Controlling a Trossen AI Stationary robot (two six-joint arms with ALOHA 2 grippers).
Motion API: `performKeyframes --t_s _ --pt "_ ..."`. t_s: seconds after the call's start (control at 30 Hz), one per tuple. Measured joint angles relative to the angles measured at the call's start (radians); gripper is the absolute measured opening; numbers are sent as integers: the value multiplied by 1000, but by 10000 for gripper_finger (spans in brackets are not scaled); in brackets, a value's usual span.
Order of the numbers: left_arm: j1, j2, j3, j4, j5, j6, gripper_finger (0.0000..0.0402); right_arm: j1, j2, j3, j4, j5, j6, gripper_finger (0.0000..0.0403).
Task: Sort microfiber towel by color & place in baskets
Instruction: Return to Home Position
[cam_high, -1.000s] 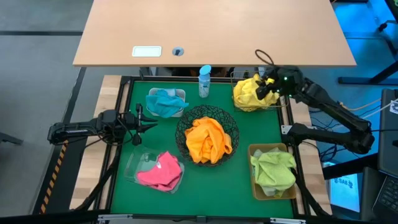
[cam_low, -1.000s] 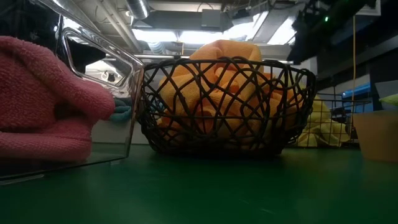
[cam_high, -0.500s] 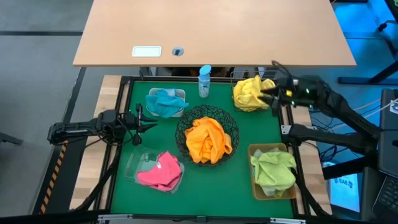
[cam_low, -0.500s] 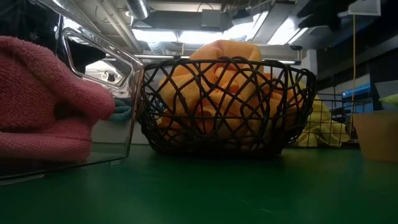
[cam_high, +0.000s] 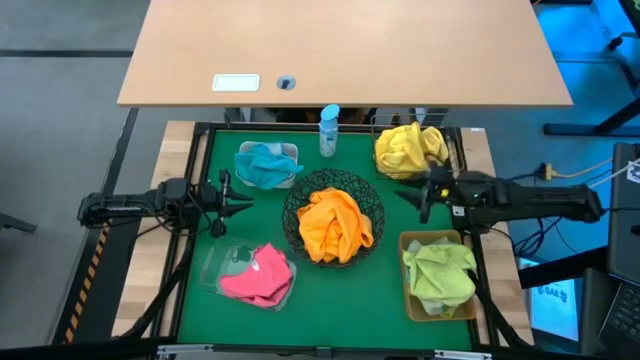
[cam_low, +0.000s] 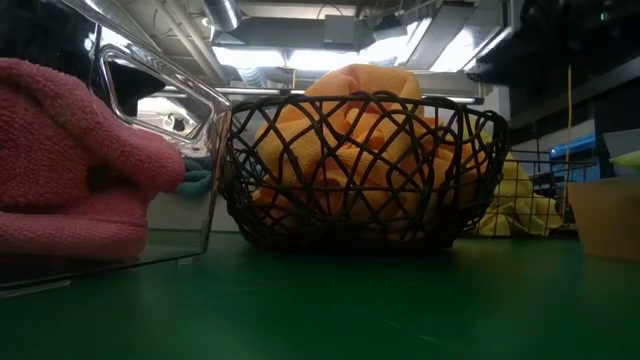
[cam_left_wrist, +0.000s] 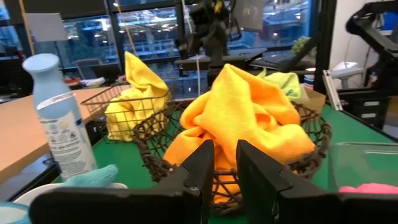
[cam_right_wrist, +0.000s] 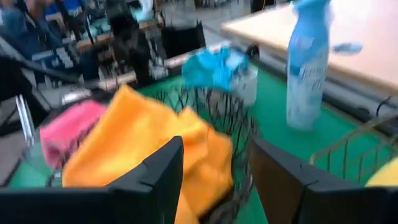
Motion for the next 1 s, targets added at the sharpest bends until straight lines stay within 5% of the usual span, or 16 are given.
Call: performKeyframes --t_s 0.5,1.0 --pt "-22 0 0 1 0 0 64 96 -102 -297 198 100 67 179" --pt "-22 0 0 2 0 0 64 96 -225 -430 229 45 33 179"
